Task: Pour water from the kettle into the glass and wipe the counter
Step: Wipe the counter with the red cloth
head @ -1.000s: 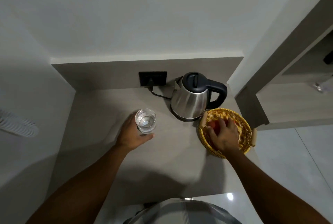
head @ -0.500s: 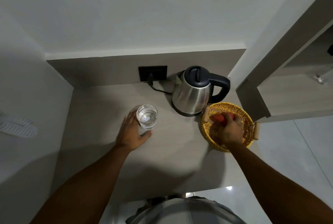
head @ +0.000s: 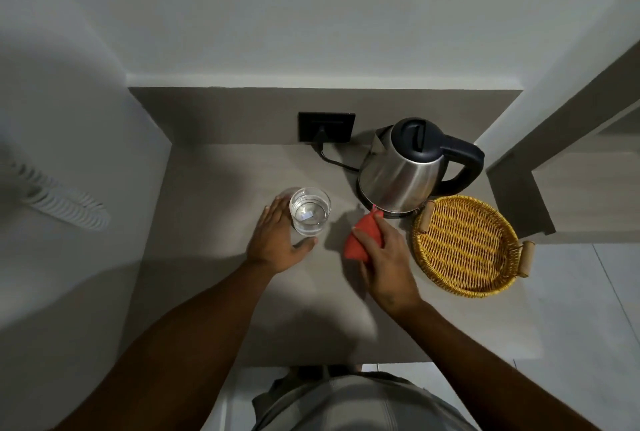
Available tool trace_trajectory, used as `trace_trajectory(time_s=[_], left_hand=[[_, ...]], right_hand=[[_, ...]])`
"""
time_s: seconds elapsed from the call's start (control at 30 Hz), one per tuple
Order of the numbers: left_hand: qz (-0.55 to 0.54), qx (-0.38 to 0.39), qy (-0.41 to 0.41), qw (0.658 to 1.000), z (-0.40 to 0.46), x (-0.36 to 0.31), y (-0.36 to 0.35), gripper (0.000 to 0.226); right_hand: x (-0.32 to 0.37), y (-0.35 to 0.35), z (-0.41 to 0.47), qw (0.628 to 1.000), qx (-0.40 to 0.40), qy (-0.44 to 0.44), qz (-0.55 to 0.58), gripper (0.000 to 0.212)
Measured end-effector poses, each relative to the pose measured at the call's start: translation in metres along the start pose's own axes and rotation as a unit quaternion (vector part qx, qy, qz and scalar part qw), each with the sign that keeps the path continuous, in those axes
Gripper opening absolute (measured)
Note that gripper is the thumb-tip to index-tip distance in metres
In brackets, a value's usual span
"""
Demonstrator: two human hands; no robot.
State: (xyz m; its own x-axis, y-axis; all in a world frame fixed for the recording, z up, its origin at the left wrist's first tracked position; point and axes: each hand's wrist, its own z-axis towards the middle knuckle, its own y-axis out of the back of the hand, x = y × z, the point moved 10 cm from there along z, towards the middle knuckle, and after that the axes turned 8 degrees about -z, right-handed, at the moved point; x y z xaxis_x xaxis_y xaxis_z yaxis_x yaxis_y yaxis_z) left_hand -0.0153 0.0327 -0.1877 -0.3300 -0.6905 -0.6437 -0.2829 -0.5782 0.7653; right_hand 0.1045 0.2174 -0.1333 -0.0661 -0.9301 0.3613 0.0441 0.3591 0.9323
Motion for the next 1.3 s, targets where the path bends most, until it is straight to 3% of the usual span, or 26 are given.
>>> trace_trajectory(time_s=[0.1, 0.2, 0.37, 0.57, 0.77, 0.93, 1.0, 1.3], left_hand=[[-0.02, -0.001, -0.002, 1.0, 0.001, -0.003, 0.003, 0.1], [-0.068, -0.018, -0.012, 0.997, 0.003, -0.01, 0.013, 0.095], [-0.183, -0.099, 0.077, 0.975, 0.002, -0.012, 0.028, 0.09], [-0.242, -0.122, 0.103, 0.957, -0.005, -0.023, 0.031, 0.082], [-0.237, -0.147, 0.09, 0.956, -0.004, -0.012, 0.051, 0.086], [-0.241, -0.13, 0.084, 0.958, 0.004, -0.009, 0.057, 0.081], [-0.217, -0.179, 0.105, 0.954, -0.001, 0.009, 0.088, 0.082], [-0.214, -0.179, 0.111, 0.954, -0.004, 0.019, 0.091, 0.079]], right_hand=[[-0.005, -0.038, 0.01, 0.994, 0.079, -0.017, -0.075, 0.061], [-0.007, -0.051, 0.013, 0.99, 0.082, -0.026, -0.11, 0.067], [-0.011, -0.058, 0.011, 0.991, 0.079, -0.037, -0.097, 0.068], [-0.009, -0.063, 0.016, 0.99, 0.082, -0.024, -0.108, 0.065], [0.014, -0.084, 0.033, 0.974, 0.16, 0.089, -0.136, 0.071], [0.048, -0.096, 0.045, 0.966, 0.143, 0.168, -0.135, 0.066], [0.084, -0.105, 0.076, 0.959, 0.146, 0.208, -0.123, 0.067], [0.022, -0.078, 0.095, 0.983, 0.102, 0.098, -0.115, 0.061]])
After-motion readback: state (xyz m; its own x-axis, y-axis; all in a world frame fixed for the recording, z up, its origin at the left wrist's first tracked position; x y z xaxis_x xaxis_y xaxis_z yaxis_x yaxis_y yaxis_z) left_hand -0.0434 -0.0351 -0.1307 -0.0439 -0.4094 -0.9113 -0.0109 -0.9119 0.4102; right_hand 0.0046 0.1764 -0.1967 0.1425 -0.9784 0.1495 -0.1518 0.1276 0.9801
